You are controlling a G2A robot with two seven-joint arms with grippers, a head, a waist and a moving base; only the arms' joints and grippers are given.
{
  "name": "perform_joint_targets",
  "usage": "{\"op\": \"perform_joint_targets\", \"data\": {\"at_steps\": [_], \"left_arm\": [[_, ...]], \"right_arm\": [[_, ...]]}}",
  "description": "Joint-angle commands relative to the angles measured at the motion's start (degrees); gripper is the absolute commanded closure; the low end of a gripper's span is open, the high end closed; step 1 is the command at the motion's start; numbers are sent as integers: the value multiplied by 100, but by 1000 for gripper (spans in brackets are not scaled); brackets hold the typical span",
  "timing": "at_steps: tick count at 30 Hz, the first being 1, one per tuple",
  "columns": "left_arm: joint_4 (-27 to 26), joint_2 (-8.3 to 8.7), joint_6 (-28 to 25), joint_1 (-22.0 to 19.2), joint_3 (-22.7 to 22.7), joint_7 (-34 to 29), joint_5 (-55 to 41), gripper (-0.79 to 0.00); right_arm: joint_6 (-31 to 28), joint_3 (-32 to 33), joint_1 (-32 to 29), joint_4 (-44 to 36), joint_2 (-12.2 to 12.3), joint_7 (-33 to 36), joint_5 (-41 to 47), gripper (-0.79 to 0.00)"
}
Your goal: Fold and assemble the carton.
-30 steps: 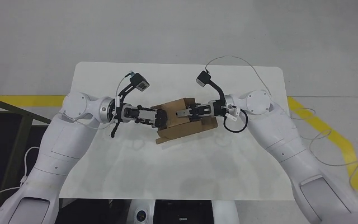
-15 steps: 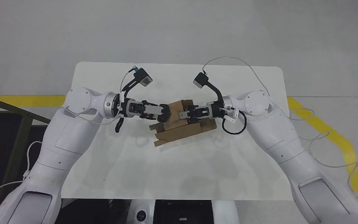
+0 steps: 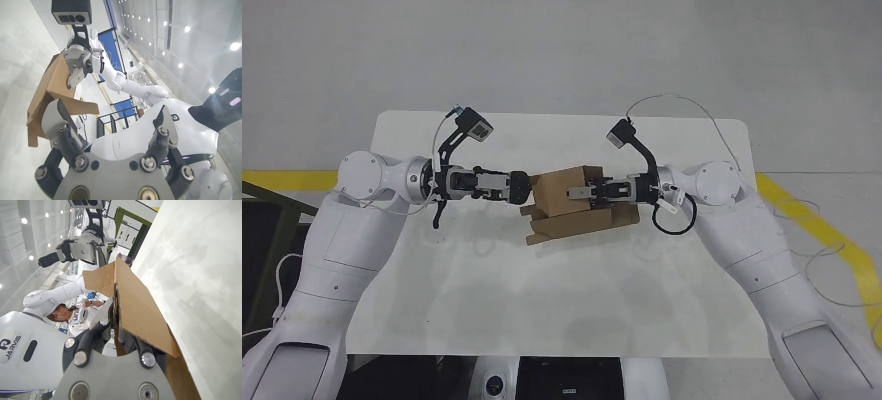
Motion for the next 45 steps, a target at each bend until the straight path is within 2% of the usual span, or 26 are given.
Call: {"op": "perform_joint_targets", "data": {"at_steps": [1,6,11,18,27,45], "left_arm": [[-77,35,-43,158,-135,82,86,-785],[-355,83,47,441,-290,136,135,-785],[-434,70,114,490,-224,355,279,-785],[-264,11,125,248,-41,648,481,-785],[146,-92,169,-121,274,624,478,-785],[317,-173,89,-280,458,412,425,-785]], "right_arm": [[17,46,-33,-65,15,4,-12,0],[81,71,-136,-262,27,-22,-57,0],[101,56,-188,-378,22,-1,-61,0],[113,-14,-240,-449,-1,66,-22,0],[87,-113,-226,-457,-45,103,-24,0],[32,-344,-105,-338,-165,191,28,0]]}}
